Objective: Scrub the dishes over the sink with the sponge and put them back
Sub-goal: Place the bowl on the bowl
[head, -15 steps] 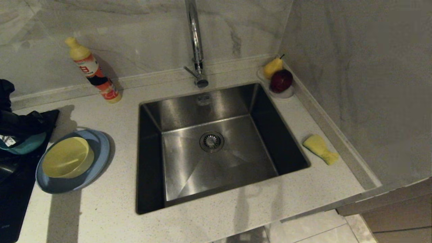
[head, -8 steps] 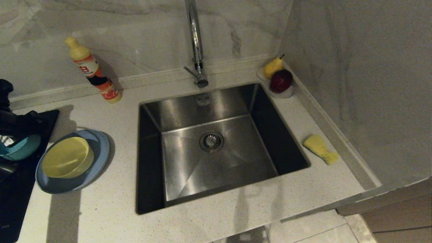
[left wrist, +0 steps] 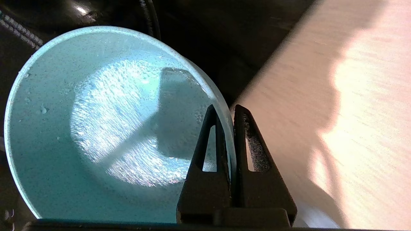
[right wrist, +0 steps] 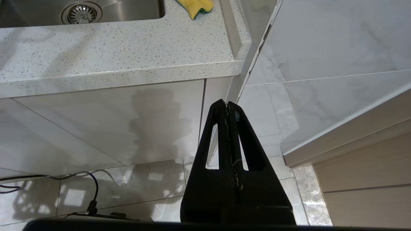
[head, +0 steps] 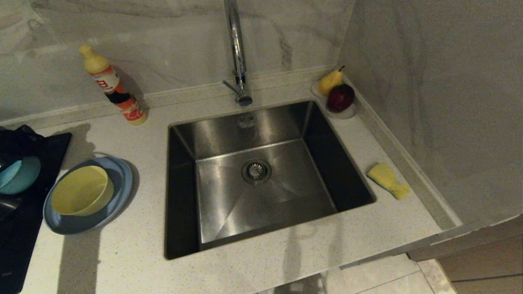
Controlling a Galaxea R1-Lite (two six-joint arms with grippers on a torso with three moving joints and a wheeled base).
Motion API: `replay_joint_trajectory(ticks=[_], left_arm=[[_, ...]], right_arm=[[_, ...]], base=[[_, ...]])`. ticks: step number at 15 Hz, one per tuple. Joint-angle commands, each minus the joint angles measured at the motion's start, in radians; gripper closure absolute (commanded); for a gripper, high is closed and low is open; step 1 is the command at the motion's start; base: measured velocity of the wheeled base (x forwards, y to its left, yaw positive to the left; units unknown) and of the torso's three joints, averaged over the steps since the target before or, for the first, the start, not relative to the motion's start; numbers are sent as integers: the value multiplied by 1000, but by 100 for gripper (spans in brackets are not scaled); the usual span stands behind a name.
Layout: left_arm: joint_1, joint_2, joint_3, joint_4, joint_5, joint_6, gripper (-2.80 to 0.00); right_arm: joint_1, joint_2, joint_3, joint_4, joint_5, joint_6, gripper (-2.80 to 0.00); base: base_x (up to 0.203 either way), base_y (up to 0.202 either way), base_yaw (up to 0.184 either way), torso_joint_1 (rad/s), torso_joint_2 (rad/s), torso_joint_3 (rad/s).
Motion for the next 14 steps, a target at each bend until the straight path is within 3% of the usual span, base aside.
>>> replay_joint_trajectory(ticks=[1, 4, 8, 11, 13, 14], left_arm=[[-1, -123, 0, 42, -60, -25, 0], [-62, -229, -1, 108, -123, -61, 0], [-255, -309, 2, 213, -114, -123, 0], [-369, -300, 32, 226, 2, -146, 0], [-410, -272, 49, 221, 94, -142, 0], [-415, -261, 52, 220, 107, -140, 0]], right_arm=[[0, 0, 0, 0, 1, -1, 0], [0, -2, 0, 0, 1, -2, 0], [0, 0, 0, 0, 1, -1, 0], [0, -1, 0, 0, 1, -1, 0], [0, 0, 0, 0, 1, -1, 0], [0, -1, 0, 0, 1, -1, 0]], base=[[0, 0, 0, 0, 0, 0], [0, 0, 0, 0, 0, 0], [0, 0, 0, 0, 0, 0], [0, 0, 0, 0, 0, 0], [0, 0, 0, 0, 0, 0], [0, 0, 0, 0, 0, 0]])
